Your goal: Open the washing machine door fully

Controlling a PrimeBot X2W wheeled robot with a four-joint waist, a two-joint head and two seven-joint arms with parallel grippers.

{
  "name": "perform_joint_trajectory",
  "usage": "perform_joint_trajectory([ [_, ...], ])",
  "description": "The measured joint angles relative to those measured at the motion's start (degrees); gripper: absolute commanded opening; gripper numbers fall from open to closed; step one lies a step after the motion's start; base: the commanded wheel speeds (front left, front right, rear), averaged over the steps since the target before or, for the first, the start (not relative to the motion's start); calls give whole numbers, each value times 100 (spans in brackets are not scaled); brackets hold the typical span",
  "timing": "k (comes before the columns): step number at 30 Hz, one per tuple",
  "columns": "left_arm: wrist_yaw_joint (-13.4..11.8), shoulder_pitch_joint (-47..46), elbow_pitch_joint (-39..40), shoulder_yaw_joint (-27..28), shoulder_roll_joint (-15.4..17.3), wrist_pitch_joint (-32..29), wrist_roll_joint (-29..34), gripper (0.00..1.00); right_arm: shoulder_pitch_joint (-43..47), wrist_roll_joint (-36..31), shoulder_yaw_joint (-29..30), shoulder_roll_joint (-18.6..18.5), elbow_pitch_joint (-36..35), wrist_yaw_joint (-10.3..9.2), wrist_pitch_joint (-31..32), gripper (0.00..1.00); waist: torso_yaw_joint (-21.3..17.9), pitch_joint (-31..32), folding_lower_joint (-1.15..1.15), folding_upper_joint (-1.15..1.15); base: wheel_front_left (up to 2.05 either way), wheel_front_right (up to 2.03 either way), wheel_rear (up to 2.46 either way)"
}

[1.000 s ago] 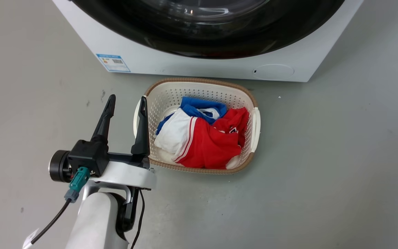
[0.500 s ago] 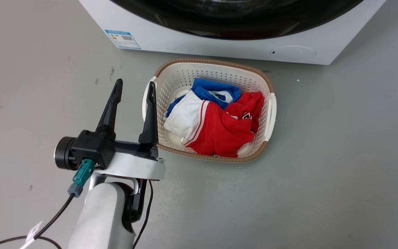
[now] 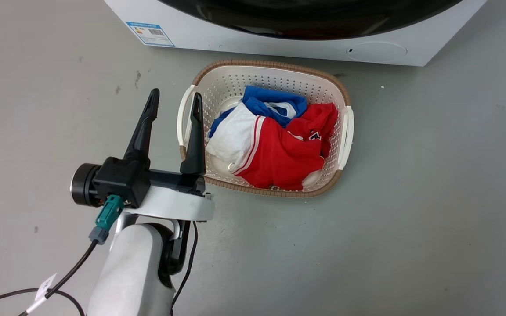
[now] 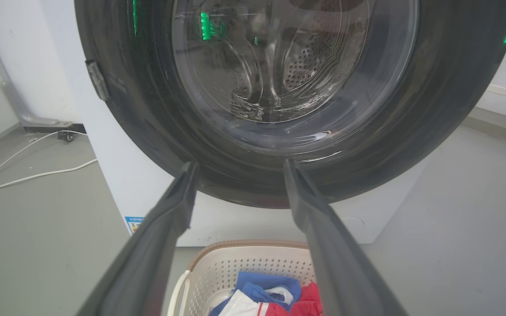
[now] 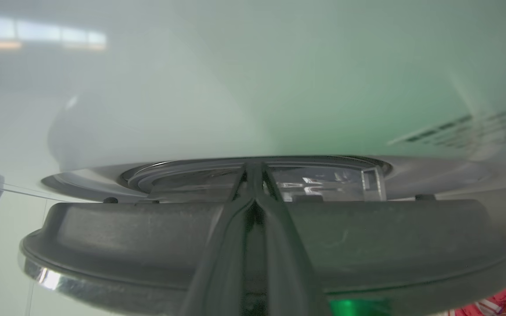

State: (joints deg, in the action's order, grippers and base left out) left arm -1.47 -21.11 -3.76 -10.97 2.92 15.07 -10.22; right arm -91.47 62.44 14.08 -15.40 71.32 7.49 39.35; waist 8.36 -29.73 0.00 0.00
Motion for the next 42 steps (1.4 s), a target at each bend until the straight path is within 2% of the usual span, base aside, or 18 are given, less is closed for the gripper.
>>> perform_joint_trajectory([
  [10, 8, -14, -143, -1, 0, 0, 29, 100, 283, 52, -80, 31, -88, -1, 641, 0, -44, 224, 0, 0, 0, 0, 0],
  [21, 24, 277, -339, -16, 0, 0, 0, 100, 1352, 105, -237, 349, -622, -1, 1190, 0, -80, 779, 0, 0, 0, 0, 0],
  [34, 168, 866, -617, 101, -1, 0, 102, 100, 3055, 360, -345, 933, -1817, -1, 2048, 0, -124, 1680, -1, 0, 0, 0, 0],
  [42, 223, 1093, -715, 90, -1, 0, 90, 100, 4090, 461, -430, 1147, -2713, -1, 2484, 0, -50, 2077, -1, 0, 0, 0, 0],
])
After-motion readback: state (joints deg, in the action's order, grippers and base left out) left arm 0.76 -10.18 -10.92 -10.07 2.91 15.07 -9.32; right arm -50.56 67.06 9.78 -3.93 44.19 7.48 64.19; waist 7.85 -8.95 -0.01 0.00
